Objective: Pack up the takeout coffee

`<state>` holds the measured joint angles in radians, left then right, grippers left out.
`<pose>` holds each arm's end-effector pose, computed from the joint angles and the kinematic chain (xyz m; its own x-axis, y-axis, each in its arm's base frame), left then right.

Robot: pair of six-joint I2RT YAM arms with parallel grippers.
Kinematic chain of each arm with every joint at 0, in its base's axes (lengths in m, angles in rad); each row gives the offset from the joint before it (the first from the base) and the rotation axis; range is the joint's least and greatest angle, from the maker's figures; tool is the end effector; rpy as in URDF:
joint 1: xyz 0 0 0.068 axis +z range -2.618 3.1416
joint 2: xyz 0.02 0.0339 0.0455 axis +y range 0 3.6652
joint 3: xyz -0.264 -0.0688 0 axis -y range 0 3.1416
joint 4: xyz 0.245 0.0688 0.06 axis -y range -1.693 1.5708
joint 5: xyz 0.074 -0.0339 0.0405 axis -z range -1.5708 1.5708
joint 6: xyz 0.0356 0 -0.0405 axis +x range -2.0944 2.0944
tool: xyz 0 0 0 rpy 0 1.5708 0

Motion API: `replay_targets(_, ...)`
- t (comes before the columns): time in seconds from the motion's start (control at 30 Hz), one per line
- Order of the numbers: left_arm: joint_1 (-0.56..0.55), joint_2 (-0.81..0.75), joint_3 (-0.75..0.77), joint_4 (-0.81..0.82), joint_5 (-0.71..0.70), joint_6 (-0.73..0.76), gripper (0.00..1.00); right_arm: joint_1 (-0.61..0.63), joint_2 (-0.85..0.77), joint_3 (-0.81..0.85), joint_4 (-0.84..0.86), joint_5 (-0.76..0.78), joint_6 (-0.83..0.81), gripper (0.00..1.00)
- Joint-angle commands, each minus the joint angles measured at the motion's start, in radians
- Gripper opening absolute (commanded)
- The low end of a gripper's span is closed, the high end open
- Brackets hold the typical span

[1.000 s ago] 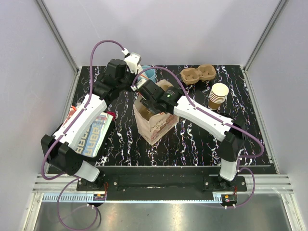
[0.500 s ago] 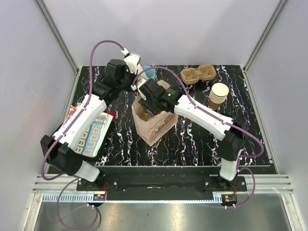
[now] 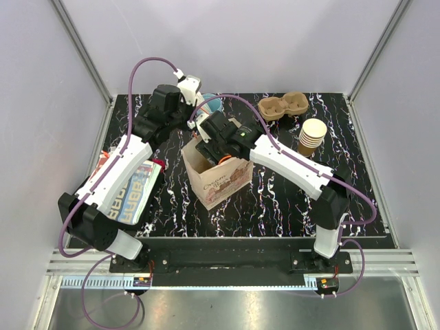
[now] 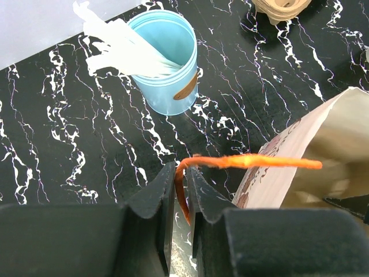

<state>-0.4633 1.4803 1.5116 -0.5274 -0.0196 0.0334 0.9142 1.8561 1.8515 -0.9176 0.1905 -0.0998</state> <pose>0.3005 -0.1493 0.3919 -0.4112 0.2427 -0.8786 0.4454 0.8945 0.0387 0.2528 0.3170 0.3389 -0.4135 -0.6968 -0.5860 -0.7529 0.6237 -0.2103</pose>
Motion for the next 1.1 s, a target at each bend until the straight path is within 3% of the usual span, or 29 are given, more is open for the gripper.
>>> replay_targets(0.0, -0.028, -0.026, 0.016, 0.110, 0.044, -0.030, 0.17, 0.011, -0.009, 0.006, 0.033, -0.025, -0.041, 0.69)
replay_targets(0.53, -0.028, -0.028, 0.021, 0.107, 0.049, -0.030, 0.17, 0.012, -0.075, 0.106, 0.006, 0.010, -0.127, 0.88)
replay_targets(1.07, -0.029, -0.032, 0.041, 0.093, 0.060, -0.029, 0.17, 0.011, -0.196, 0.206, -0.007, 0.023, -0.219, 0.90)
